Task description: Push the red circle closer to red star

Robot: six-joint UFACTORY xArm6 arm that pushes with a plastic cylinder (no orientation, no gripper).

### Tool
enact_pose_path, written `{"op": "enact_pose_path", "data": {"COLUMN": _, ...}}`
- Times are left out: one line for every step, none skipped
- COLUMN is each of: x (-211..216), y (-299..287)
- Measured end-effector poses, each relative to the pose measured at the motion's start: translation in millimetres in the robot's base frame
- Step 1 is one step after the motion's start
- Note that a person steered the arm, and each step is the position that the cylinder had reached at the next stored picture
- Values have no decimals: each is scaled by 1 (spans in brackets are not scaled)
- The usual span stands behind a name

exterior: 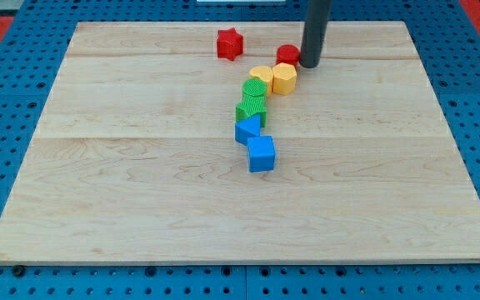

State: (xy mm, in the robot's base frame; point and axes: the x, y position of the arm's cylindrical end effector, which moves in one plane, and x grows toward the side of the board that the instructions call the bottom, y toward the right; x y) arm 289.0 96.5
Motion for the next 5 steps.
{"op": "enact_pose_path", "data": {"x": -6, "y": -20}}
{"op": "enact_pose_path", "data": {"x": -6, "y": -36}}
{"op": "enact_pose_path", "data": {"x": 6, "y": -41}}
{"op": "enact_pose_path", "data": {"x": 21, "y": -46}}
{"op": "enact_pose_path", "data": {"x": 13, "y": -57}}
